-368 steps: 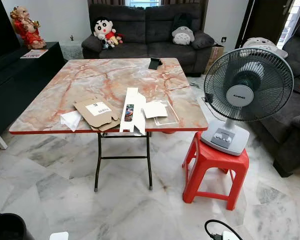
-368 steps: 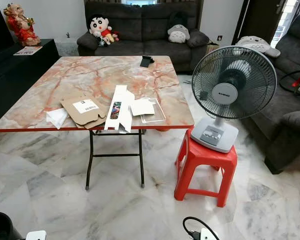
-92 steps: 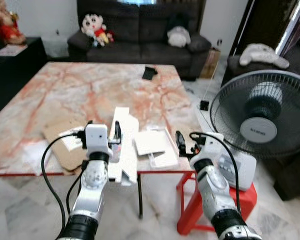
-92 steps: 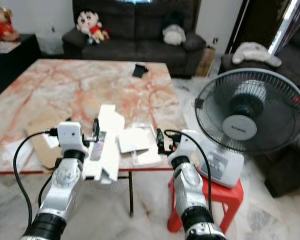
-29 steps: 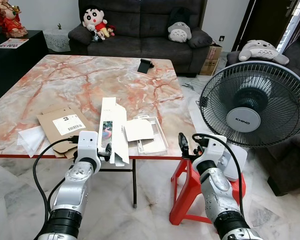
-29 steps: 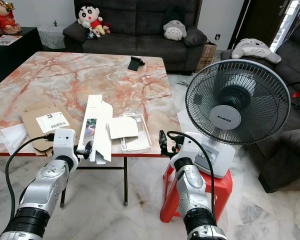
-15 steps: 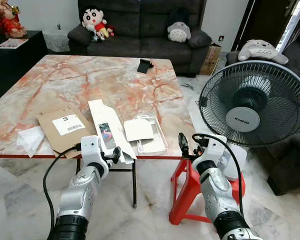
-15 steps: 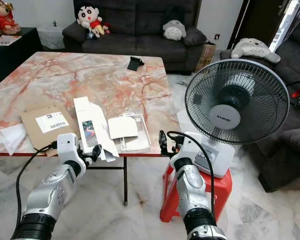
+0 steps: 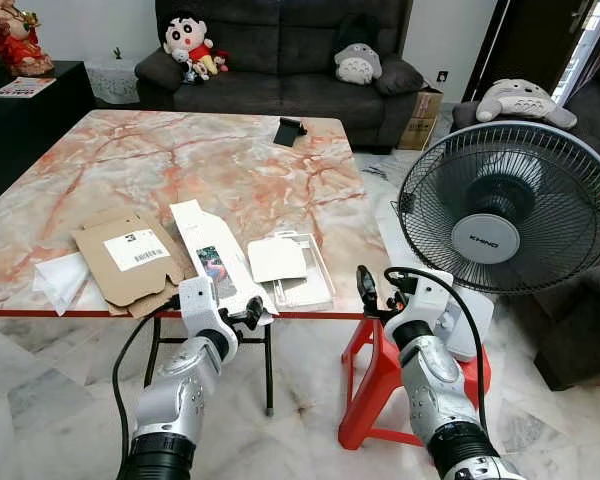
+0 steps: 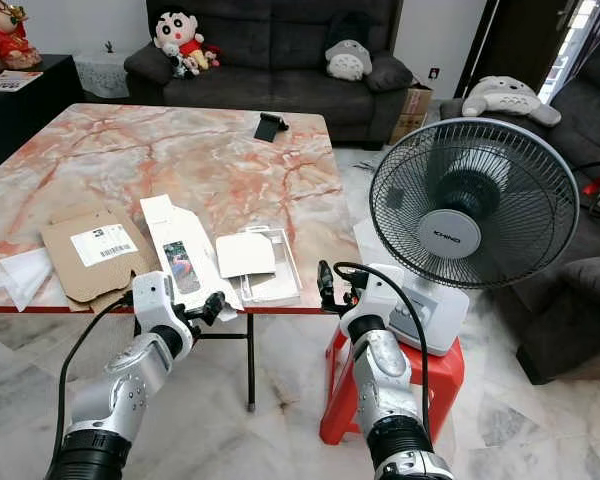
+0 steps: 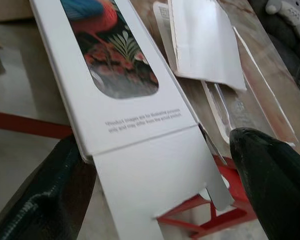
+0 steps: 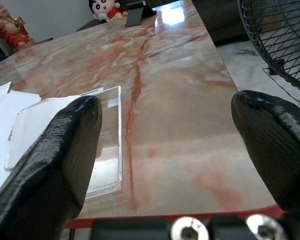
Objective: Picking trash to rubbish bin
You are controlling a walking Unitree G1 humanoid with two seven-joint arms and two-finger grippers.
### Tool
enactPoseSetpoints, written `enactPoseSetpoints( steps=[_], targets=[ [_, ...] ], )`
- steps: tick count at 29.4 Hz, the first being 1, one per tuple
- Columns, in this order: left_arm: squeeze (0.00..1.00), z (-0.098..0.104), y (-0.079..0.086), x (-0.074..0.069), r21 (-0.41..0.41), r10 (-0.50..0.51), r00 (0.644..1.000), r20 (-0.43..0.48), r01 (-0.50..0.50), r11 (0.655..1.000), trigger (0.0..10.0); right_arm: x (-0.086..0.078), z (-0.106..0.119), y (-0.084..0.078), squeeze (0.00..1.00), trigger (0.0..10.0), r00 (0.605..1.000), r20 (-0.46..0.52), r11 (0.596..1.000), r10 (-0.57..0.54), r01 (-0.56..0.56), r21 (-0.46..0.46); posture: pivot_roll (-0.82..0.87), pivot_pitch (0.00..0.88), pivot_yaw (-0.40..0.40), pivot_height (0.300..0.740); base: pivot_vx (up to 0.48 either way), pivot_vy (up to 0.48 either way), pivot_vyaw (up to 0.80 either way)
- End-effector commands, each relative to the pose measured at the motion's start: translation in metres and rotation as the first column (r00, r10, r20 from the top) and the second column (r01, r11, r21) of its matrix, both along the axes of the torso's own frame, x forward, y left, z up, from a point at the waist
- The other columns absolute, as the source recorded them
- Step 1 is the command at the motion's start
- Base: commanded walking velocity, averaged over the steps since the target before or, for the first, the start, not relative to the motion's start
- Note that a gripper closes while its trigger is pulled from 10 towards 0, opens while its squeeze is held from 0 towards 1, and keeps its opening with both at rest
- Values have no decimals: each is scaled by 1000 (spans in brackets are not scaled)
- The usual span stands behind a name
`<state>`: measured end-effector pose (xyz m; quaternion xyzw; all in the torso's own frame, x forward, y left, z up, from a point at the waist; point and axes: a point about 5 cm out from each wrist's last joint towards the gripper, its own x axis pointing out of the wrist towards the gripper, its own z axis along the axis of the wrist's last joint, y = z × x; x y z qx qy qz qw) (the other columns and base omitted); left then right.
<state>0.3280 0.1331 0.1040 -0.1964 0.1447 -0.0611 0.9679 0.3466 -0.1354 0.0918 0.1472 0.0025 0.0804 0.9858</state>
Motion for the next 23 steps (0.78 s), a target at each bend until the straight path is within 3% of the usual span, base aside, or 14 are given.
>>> enactPoseSetpoints(
  steps=[1, 2, 23],
  targets=[
    [0, -1, -5, 1, 1, -13, 1000, -13, 13, 1000, 4471, 3, 8, -2, 0, 10000, 1000, 27, 1000, -8, 8, 2, -36, 34, -54, 740, 0, 0, 0],
    [0, -1, -5, 1, 0, -11, 1000, -11, 11, 1000, 0, 3, 8, -2, 0, 10000, 1000, 27, 1000, -9, 9, 1, -36, 37, -55, 740, 0, 0, 0],
    [0, 11, 2, 10, -4, 110, 992, 54, -110, 994, 0, 2, 5, -4, 0, 10000, 1000, 14, 1000, -18, 18, 2, -35, 44, -57, 740, 0, 0, 0]
  ],
)
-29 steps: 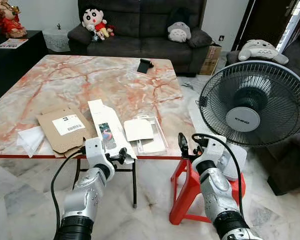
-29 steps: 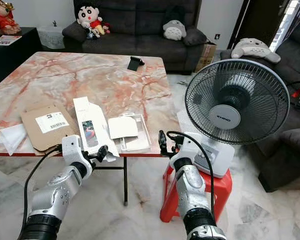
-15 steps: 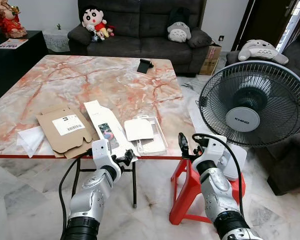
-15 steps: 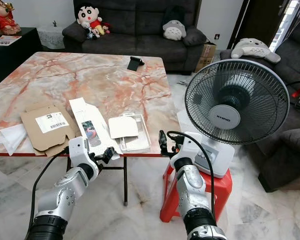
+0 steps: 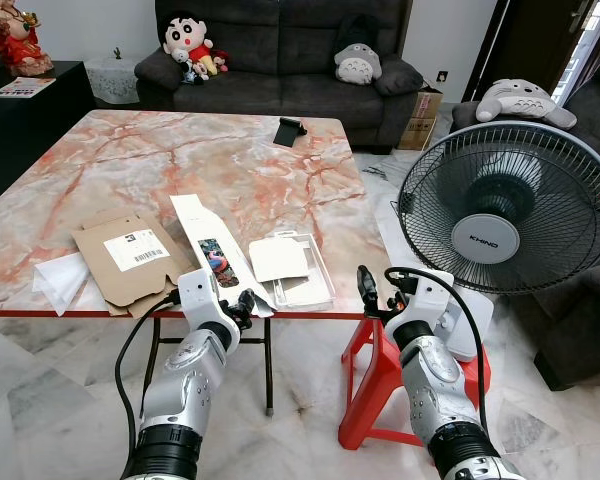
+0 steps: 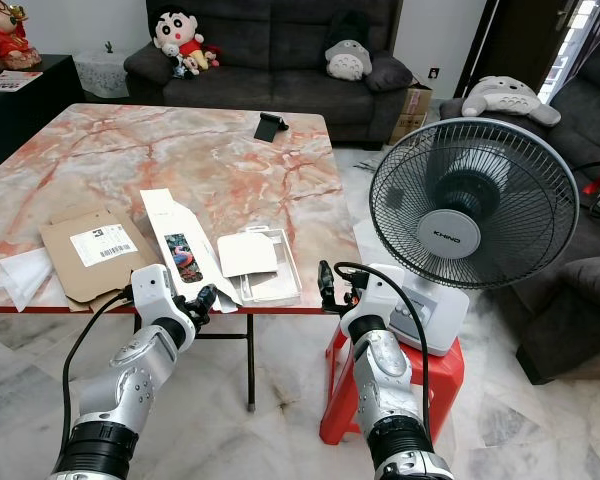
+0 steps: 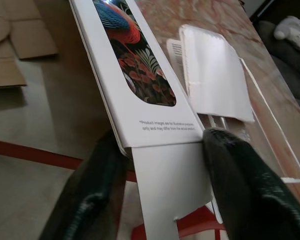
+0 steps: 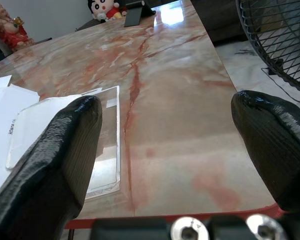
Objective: Picking trash to rubbish bin
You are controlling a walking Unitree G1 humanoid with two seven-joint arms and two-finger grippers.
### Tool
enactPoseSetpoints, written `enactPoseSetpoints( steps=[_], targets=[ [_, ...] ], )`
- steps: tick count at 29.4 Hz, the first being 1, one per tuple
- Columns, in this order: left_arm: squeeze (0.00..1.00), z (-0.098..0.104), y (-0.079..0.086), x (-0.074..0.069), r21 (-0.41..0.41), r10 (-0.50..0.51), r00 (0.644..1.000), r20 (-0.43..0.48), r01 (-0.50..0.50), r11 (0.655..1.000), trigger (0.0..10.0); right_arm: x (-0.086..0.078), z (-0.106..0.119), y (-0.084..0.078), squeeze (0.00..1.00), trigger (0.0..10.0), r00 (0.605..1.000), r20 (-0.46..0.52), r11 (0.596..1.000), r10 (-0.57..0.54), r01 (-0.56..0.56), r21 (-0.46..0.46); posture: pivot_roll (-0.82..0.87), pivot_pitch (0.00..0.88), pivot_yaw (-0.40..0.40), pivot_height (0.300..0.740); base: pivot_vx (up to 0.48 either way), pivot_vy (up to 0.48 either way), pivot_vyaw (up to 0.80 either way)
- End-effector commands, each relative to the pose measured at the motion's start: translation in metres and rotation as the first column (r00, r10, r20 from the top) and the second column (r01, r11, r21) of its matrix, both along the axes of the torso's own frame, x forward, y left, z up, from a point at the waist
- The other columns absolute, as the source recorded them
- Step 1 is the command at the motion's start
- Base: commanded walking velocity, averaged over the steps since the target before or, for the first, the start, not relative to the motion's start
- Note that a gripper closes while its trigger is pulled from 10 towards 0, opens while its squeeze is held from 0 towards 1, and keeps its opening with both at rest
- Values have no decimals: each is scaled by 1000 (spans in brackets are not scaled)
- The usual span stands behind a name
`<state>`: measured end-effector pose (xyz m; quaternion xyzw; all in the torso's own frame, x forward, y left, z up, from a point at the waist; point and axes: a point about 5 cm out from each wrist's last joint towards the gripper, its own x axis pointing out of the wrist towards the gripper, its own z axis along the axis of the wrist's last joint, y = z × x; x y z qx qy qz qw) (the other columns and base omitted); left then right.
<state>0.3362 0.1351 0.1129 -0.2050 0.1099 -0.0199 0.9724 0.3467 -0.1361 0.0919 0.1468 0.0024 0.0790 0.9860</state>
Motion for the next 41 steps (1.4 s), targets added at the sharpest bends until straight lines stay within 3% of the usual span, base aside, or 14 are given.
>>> enactPoseSetpoints(
  steps=[1, 11, 23, 27, 28, 29, 30, 31, 32, 36, 37, 41],
  targets=[
    [0, 2, 1, 3, -2, 31, 999, 11, -31, 1000, 0, 3, 4, -3, 0, 10000, 1000, 12, 1000, -15, 15, 1, -36, 40, -57, 740, 0, 0, 0],
    [0, 3, 6, 4, -3, 89, 996, 23, -89, 996, 0, 3, 5, -1, 0, 10000, 1000, 13, 1000, -4, 4, -3, -36, 23, -59, 740, 0, 0, 0],
    [0, 20, 7, 7, 230, 98, 984, 152, -131, 964, 0, 3, 5, 2, 0, 10000, 1000, 16, 1000, 8, -8, -1, -36, 0, -56, 740, 0, 0, 0],
    [0, 33, 6, 8, 397, 90, 963, 255, -189, 898, 0, 4, 7, 3, 0, 10000, 1000, 25, 1000, 11, -11, 3, -35, 0, -56, 740, 0, 0, 0],
    [0, 35, 6, 8, 410, 93, 956, 277, -205, 889, 510, 4, 8, 3, 0, 10000, 1000, 28, 1000, 12, -12, 3, -35, 0, -56, 740, 0, 0, 0],
    [0, 38, 6, 8, 419, 95, 949, 302, -221, 881, 3686, 4, 9, 4, 0, 10000, 999, 34, 1000, 13, -13, 6, -35, 0, -56, 740, 0, 0, 0],
    [0, 41, 6, 9, 429, 93, 942, 322, -233, 873, 4706, 5, 11, 4, 0, 10000, 999, 40, 1000, 13, -13, 8, -34, 0, -55, 740, 0, 0, 0],
    [0, 44, 5, 9, 447, 84, 934, 347, -243, 861, 9216, 6, 12, 5, 0, 10000, 999, 47, 1000, 13, -13, 9, -34, 0, -55, 740, 0, 0, 0],
    [0, 48, 4, 9, 466, 74, 921, 381, -261, 845, 10000, 7, 16, 5, 0, 10000, 998, 63, 1000, 8, -9, 12, -35, 0, -54, 740, 0, 0, 0],
    [0, 62, 1, 9, 521, 32, 884, 466, -303, 798, 10000, 12, 31, 2, 0, 10000, 992, 120, 999, -27, 23, 30, -36, 0, -48, 740, 0, 0, 0],
    [0, 66, 0, 9, 555, 9, 873, 488, -318, 768, 10000, 13, 36, 2, 0, 10000, 990, 138, 999, -35, 31, 30, -38, 0, -46, 740, 0, 0, 0],
    [0, 70, 1, 9, 570, 0, 855, 518, -345, 746, 10000, 14, 43, 2, 0, 10000, 985, 172, 999, -34, 34, 3, -37, 8, -43, 740, 0, 0, 0]
  ],
)
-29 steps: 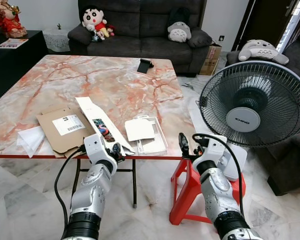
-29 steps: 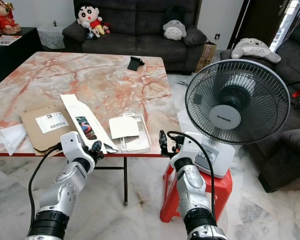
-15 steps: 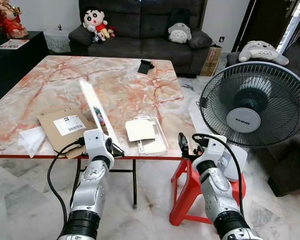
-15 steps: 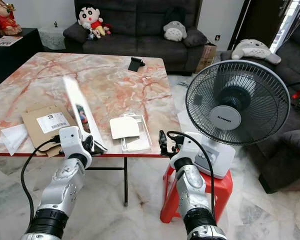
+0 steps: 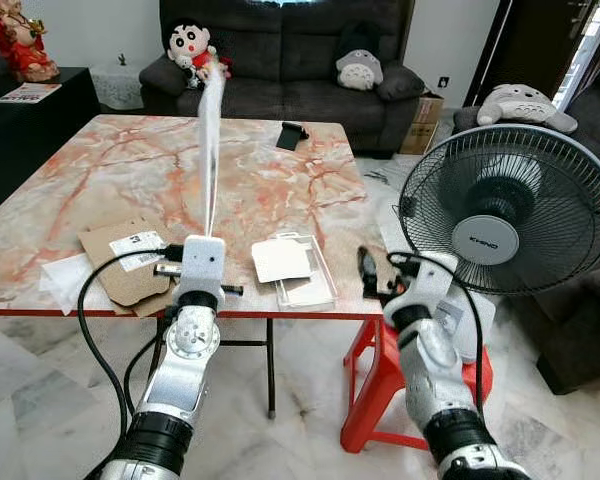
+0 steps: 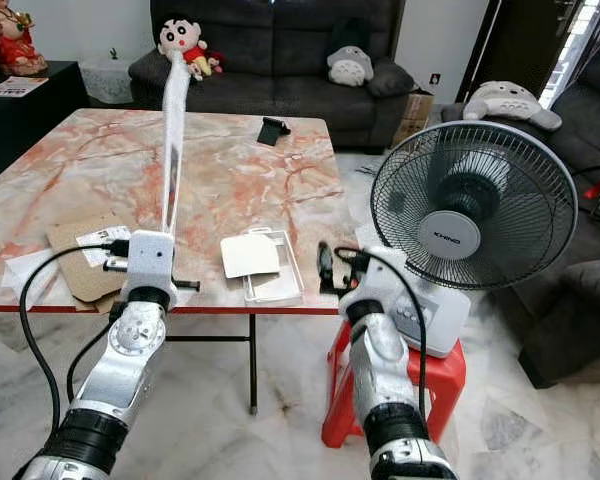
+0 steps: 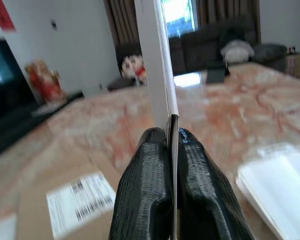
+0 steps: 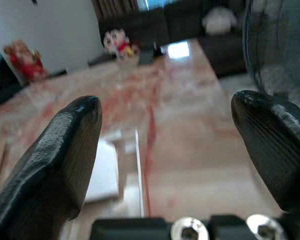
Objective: Picking trash to rubbish bin
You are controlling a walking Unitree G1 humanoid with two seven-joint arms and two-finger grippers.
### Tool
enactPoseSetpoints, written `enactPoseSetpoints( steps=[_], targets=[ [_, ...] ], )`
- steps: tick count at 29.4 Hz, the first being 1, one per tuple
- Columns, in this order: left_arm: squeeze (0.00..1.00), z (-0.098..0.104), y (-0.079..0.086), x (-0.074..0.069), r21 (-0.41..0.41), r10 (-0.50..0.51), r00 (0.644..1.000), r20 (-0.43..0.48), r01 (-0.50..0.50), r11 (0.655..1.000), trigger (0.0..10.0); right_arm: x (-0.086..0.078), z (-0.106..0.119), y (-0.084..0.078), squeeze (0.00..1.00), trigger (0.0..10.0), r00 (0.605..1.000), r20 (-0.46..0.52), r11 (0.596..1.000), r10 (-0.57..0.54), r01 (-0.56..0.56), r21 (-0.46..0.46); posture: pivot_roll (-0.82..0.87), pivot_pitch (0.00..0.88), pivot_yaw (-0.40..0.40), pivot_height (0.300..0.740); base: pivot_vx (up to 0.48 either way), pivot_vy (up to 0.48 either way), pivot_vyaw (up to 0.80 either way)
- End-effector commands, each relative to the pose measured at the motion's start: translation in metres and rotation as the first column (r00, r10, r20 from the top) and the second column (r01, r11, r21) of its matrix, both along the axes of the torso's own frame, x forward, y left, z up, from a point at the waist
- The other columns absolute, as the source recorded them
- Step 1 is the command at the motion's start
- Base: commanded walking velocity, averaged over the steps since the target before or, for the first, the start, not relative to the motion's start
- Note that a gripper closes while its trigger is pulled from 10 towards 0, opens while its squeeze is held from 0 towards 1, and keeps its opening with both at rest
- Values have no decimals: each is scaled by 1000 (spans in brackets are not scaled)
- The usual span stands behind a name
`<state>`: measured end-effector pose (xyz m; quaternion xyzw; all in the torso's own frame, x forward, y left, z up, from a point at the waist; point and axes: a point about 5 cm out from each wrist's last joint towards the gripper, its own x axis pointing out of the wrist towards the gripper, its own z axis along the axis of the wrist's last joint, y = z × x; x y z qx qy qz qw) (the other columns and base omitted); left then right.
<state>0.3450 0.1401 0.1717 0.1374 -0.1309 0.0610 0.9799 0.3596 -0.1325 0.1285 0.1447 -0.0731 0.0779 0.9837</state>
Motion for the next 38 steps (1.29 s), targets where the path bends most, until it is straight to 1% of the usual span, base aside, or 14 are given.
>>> enactPoseSetpoints(
  steps=[1, 2, 5, 9, 11, 17, 36, 38],
  targets=[
    [0, 11, -3, 1, 21, 3, 998, 59, -5, 1000, 10000, 2, 7, -2, 0, 10000, 1000, 24, 1000, -11, 11, -5, -36, 10, -42, 740, 0, 0, 0],
    [0, 13, -2, 1, 33, 12, 997, 74, -15, 999, 10000, 2, 8, -1, 0, 10000, 1000, 26, 1000, -11, 11, -1, -36, 10, -42, 740, 0, 0, 0],
    [0, 13, -2, 1, 40, 14, 997, 82, -17, 999, 10000, 2, 8, -1, 0, 10000, 1000, 27, 1000, -12, 12, -1, -36, 10, -42, 740, 0, 0, 0],
    [0, 18, -8, 0, 96, -24, 993, 119, 13, 995, 10000, 3, 8, -1, 0, 10000, 1000, 24, 1000, -16, 16, 1, -30, 20, -42, 740, 0, 0, 0],
    [0, 18, -10, -1, 86, -32, 991, 128, 21, 996, 10000, 2, 8, -1, 0, 10000, 1000, 23, 1000, -18, 18, 1, -30, 20, -42, 740, 0, 0, 0],
    [0, 17, -13, -1, 96, -48, 990, 134, 35, 995, 10000, 2, 7, -3, 0, 10000, 1000, 21, 1000, -20, 20, 1, -35, 22, -42, 740, 0, 0, 0],
    [0, 16, -14, -3, 88, -58, 988, 142, 46, 995, 10000, 2, 7, -7, 0, 10000, 999, 21, 1000, -26, 26, -5, -41, 25, -47, 740, 0, 0, 0],
    [0, 16, -15, -3, 87, -58, 988, 144, 46, 995, 10000, 2, 7, -7, 0, 10000, 999, 20, 1000, -27, 27, -6, -42, 24, -47, 740, -240, 0, 0]
  ],
)
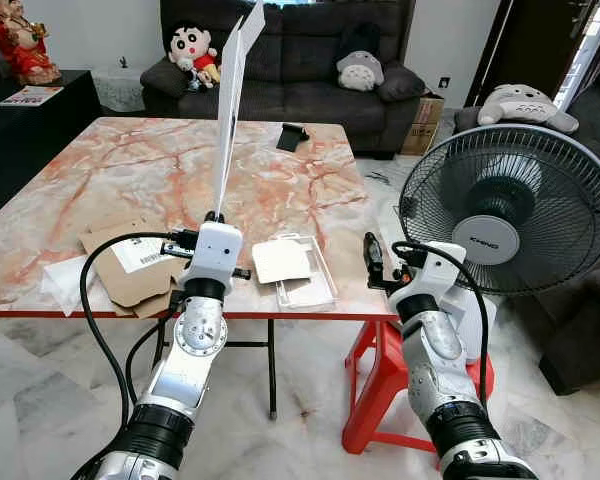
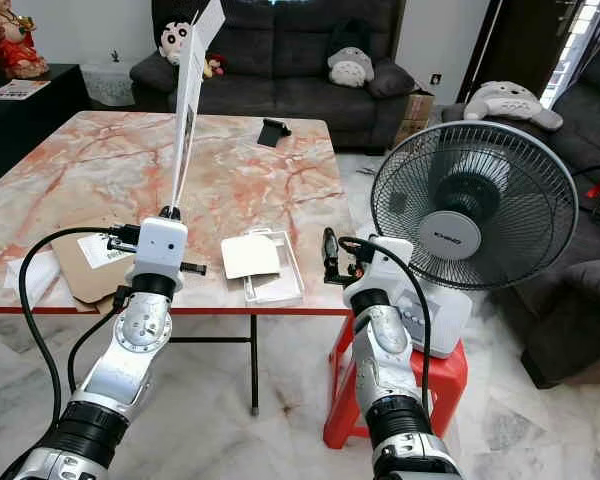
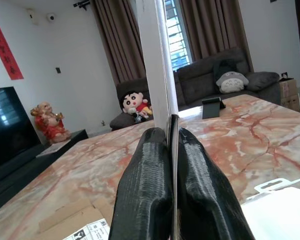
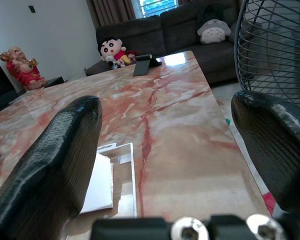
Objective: Picking trash to rubbish bin
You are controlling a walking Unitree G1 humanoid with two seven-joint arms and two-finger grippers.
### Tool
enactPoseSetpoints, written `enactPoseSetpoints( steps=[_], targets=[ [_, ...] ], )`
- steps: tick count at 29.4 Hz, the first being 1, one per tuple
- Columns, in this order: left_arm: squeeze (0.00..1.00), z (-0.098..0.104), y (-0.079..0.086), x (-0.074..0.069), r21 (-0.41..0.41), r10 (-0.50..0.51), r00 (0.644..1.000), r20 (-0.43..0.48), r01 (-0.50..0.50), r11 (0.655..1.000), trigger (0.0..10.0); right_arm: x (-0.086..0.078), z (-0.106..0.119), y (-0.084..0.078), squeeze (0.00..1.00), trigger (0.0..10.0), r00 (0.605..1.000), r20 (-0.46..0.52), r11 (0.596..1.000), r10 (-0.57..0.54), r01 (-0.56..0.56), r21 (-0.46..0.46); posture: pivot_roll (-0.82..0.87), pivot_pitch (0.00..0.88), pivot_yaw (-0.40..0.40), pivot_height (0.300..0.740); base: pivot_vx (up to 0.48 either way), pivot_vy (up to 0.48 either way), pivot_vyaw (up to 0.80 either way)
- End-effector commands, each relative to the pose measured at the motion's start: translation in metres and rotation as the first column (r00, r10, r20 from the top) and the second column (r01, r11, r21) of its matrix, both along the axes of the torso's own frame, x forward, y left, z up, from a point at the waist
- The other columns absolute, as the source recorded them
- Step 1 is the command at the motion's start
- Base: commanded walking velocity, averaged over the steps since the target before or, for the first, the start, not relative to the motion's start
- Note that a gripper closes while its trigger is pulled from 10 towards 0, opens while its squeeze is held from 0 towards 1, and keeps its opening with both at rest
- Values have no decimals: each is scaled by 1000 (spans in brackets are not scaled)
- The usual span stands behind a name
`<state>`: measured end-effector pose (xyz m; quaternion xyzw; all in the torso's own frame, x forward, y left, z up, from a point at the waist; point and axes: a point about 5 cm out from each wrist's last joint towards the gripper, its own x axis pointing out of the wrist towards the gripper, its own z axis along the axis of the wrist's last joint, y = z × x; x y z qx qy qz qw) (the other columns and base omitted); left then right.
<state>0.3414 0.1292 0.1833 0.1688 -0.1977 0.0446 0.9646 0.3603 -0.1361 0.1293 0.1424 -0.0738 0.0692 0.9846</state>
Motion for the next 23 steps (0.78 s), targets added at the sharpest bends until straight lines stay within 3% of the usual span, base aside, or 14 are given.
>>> enactPoseSetpoints(
  steps=[1, 8, 23],
  targets=[
    [0, 4, -4, 0, 6, -13, 1000, 20, 13, 1000, 10000, 1, 5, -4, 0, 10000, 1000, 20, 1000, -9, 9, -3, -42, 26, -46, 740, 0, 0, 0],
    [0, 3, -5, 1, 9, -16, 1000, 18, 16, 1000, 10000, 1, 4, -5, 0, 10000, 1000, 14, 1000, -11, 11, -4, -43, 29, -49, 740, -139, 0, 0],
    [0, 2, -6, -1, 7, -18, 1000, 16, 18, 1000, 10000, -1, -1, -7, 0, 10000, 1000, -3, 1000, -14, 14, -5, -43, 36, -52, 740, -304, 0, 0]
  ],
)
